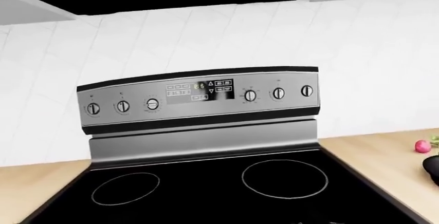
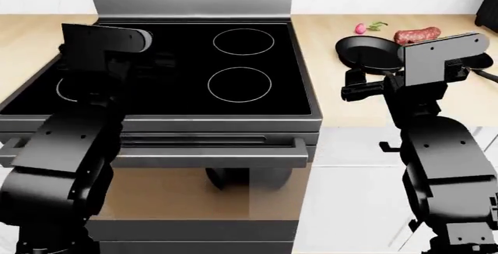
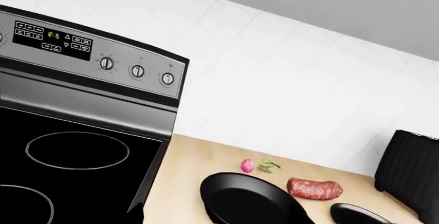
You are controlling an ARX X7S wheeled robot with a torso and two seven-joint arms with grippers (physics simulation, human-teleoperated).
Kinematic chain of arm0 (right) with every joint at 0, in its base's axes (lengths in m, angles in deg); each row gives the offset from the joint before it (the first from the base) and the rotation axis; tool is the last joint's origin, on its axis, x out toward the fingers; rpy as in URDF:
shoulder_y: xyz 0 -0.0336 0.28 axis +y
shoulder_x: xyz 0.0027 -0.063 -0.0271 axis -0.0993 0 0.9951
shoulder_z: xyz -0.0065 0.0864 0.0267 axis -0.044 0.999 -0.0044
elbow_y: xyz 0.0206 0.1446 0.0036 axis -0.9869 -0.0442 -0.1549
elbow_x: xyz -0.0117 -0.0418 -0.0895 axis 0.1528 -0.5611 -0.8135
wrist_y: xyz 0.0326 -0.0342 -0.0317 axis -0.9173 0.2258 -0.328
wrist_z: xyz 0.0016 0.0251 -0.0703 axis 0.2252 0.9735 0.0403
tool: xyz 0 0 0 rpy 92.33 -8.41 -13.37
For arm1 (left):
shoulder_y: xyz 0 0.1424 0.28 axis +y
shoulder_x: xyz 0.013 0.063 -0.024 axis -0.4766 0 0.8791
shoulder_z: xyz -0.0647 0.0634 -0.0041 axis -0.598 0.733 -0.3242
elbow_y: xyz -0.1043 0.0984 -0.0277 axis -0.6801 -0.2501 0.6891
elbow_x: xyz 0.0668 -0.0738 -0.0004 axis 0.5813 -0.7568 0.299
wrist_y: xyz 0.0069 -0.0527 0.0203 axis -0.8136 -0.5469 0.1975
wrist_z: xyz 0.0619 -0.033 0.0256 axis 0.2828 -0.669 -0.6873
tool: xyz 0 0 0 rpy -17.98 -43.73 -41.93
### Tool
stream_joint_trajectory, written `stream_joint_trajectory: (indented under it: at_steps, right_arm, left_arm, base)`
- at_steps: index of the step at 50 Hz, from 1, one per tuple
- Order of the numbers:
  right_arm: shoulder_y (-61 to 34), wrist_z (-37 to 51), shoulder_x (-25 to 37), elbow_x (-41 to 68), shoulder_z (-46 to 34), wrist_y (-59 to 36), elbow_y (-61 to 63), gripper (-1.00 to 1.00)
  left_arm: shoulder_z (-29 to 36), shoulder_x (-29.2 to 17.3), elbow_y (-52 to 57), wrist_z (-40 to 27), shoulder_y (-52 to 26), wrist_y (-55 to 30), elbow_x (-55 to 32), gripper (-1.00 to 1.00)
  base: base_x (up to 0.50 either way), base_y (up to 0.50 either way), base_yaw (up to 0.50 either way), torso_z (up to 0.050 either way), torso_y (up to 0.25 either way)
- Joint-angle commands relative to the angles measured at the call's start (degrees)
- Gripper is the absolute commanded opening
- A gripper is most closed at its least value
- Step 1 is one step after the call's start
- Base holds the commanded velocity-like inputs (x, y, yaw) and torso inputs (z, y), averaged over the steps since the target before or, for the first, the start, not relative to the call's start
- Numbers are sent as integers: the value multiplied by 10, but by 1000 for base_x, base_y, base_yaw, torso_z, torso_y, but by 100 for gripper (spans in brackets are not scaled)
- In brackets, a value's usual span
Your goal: Place both pans onto different burners. Then place the beet and the sausage on different pans.
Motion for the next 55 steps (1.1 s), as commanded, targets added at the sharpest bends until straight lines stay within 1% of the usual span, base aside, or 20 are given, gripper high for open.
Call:
stream_joint_trajectory:
  at_steps: [1, 9, 15, 55]
  right_arm:
    - [-81, -18, 13, -8, -11, -1, -81, 100]
    - [-107, -21, 18, -15, -16, 13, -126, 100]
    - [-105, -21, 17, -14, -17, 18, -133, 100]
    - [-91, -22, 24, -4, -17, -3, -108, 100]
  left_arm:
    - [16, -5, -65, 1, -60, 13, 17, 100]
    - [11, -13, -49, -7, -65, 1, 17, 100]
    - [10, -14, -44, -10, -57, 1, 16, 100]
    - [17, -19, -8, -17, -50, -36, -1, 100]
  base:
    - [0, 0, 0, 0, 0]
    - [0, 0, 0, 0, 0]
    - [0, -59, 0, 0, 0]
    - [0, -500, 0, 0, 0]
